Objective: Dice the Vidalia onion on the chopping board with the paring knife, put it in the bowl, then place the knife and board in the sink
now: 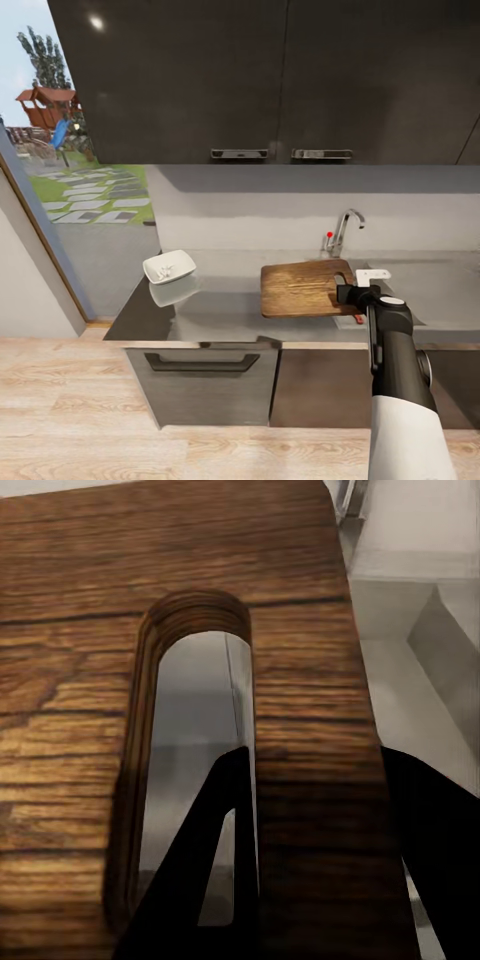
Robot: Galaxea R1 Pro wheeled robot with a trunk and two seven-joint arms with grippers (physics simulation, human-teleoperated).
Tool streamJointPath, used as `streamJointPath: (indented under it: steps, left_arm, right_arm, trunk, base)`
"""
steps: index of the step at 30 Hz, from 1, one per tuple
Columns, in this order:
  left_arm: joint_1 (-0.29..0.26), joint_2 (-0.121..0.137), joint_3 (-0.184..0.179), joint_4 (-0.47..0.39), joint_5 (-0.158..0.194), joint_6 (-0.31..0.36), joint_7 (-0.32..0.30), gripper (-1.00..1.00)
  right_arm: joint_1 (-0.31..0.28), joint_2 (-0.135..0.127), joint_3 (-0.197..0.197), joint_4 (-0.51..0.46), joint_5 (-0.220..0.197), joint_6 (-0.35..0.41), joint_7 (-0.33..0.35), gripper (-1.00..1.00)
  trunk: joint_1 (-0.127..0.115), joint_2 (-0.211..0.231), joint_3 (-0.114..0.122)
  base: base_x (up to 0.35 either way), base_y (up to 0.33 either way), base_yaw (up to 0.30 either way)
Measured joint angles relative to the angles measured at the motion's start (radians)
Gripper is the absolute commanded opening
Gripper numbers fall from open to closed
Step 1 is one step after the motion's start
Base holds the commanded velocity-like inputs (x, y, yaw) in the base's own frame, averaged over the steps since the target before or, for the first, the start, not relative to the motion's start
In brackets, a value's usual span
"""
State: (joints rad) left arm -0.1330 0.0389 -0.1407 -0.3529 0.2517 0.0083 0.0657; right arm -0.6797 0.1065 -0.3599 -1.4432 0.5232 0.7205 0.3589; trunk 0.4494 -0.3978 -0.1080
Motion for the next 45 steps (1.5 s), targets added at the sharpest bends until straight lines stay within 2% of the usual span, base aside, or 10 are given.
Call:
streamJointPath:
  steps: [25, 27, 28, 29, 33, 35, 39, 40, 42, 45]
  left_arm:
    - [0.0, -0.003, -0.001, -0.009, 0.0, -0.003, -0.004, 1.0]
    - [0.0, -0.003, -0.001, -0.009, 0.0, -0.003, -0.004, 1.0]
    - [0.0, -0.003, -0.001, -0.009, 0.0, -0.003, -0.004, 1.0]
    - [0.0, -0.003, -0.001, -0.009, 0.0, -0.003, -0.004, 1.0]
    - [0.0, -0.003, -0.001, -0.007, 0.0, -0.003, -0.005, 1.0]
    - [0.0, -0.003, -0.001, -0.007, 0.0, -0.003, -0.005, 1.0]
    - [0.0, -0.003, -0.001, -0.006, 0.0, -0.003, -0.004, 1.0]
    - [0.0, -0.003, -0.001, -0.004, 0.0, -0.003, -0.004, 1.0]
    - [0.0, -0.003, -0.001, -0.004, 0.0, -0.003, -0.004, 1.0]
    - [0.0, -0.003, -0.001, -0.003, 0.0, -0.003, -0.004, 1.0]
  right_arm:
    - [0.0, -0.002, -0.005, 0.03, 0.002, -0.007, -0.012, -1.0]
    - [0.0, 0.0, -0.03, 0.038, 0.006, -0.007, -0.024, -1.0]
    - [0.0, 0.004, -0.091, 0.043, -0.02, -0.003, -0.06, -1.0]
    - [0.0, 0.004, -0.132, 0.044, 0.041, -0.012, -0.088, -1.0]
    - [0.0, 0.005, -0.184, 0.053, -0.092, -0.008, -0.289, -1.0]
    - [0.0, 0.003, -0.19, 0.066, -0.201, -0.013, -0.428, -1.0]
    - [0.0, -0.001, -0.188, 0.087, -0.495, -0.126, -0.742, -1.0]
    - [0.0, -0.001, -0.184, 0.104, -0.57, -0.173, -0.856, -1.0]
    - [0.0, 0.002, -0.165, 0.125, -0.638, -0.208, -0.934, -1.0]
    - [0.0, 0.004, -0.15, 0.133, -0.653, -0.229, -0.97, -1.0]
  trunk:
    - [0.0, 0.0, 0.0]
    - [0.0, 0.0, 0.0]
    - [0.0, 0.0, 0.0]
    - [0.0, 0.0, 0.0]
    - [0.0, 0.0, 0.0]
    - [0.0, 0.0, 0.0]
    - [0.0, 0.0, 0.0]
    - [0.0, 0.0, 0.0]
    - [0.0, 0.0, 0.0]
    - [0.0, 0.0, 0.0]
  base:
    - [0.0, -0.001, 0.0]
    - [0.0, 0.0, 0.0]
    - [0.0, 0.0, 0.0]
    - [0.0, 0.0, 0.0]
    - [0.0, 0.0, 0.0]
    - [0.0, 0.0, 0.0]
    - [0.0, 0.0, 0.0]
    - [0.0, 0.0, 0.0]
    - [0.0, 0.0, 0.0]
    - [0.0, 0.0, 0.0]
